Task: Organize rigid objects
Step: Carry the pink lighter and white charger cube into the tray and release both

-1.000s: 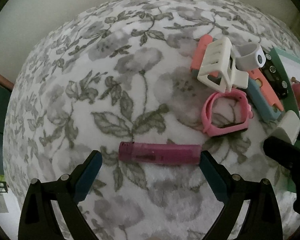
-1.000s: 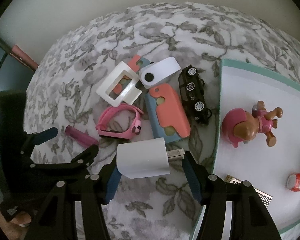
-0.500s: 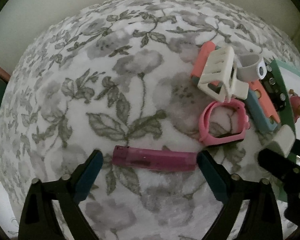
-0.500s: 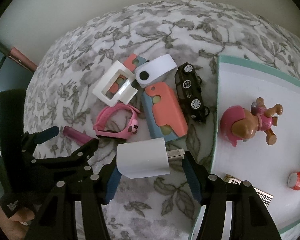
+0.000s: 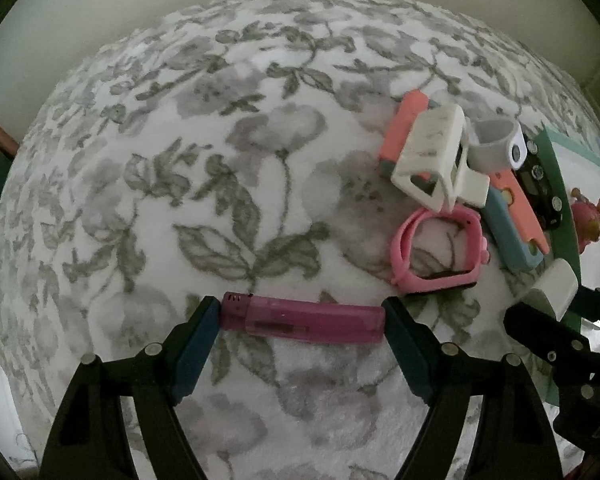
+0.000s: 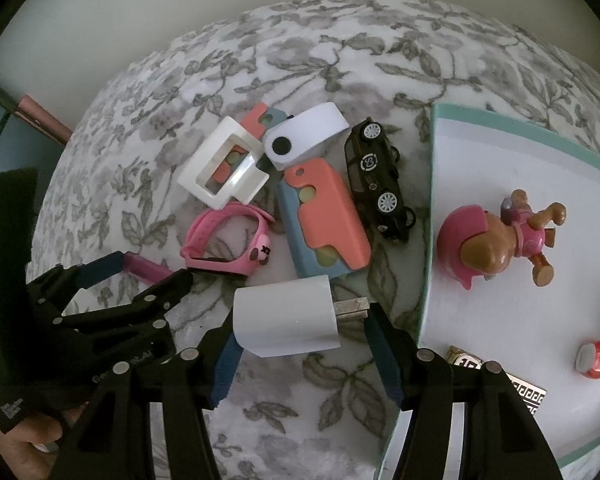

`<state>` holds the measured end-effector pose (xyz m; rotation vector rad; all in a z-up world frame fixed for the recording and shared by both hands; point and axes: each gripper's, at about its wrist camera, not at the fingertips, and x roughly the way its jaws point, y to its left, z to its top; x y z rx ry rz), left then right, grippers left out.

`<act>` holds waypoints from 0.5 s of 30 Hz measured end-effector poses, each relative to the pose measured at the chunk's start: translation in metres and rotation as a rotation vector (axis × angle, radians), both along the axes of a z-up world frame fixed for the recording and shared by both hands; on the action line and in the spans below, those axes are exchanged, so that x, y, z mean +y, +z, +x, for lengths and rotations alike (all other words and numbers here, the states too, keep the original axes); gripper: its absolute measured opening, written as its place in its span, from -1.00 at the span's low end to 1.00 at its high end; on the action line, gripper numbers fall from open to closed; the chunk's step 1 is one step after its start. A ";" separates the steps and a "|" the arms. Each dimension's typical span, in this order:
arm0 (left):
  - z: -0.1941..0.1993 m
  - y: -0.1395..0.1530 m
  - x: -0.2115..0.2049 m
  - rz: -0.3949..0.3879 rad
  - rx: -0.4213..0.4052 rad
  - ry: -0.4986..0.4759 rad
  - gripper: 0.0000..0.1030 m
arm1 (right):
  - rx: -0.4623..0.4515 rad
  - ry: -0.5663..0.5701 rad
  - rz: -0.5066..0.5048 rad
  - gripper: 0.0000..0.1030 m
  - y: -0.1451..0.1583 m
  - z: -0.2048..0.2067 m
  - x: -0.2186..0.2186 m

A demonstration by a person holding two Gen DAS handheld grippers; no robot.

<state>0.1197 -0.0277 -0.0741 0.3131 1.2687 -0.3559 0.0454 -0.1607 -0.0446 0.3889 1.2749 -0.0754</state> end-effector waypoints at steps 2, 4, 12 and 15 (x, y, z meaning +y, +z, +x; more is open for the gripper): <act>0.001 0.007 0.004 0.000 -0.011 0.018 0.60 | -0.008 -0.001 0.004 0.21 0.003 -0.001 0.000; 0.000 0.014 0.005 -0.002 -0.023 0.032 0.60 | -0.020 0.000 0.007 0.21 0.008 -0.004 0.000; -0.011 0.057 0.007 -0.041 -0.101 0.067 0.60 | -0.069 -0.015 0.022 0.21 0.030 -0.017 -0.007; -0.018 0.070 0.003 -0.042 -0.133 0.071 0.60 | -0.086 -0.032 0.021 0.21 0.038 -0.024 -0.013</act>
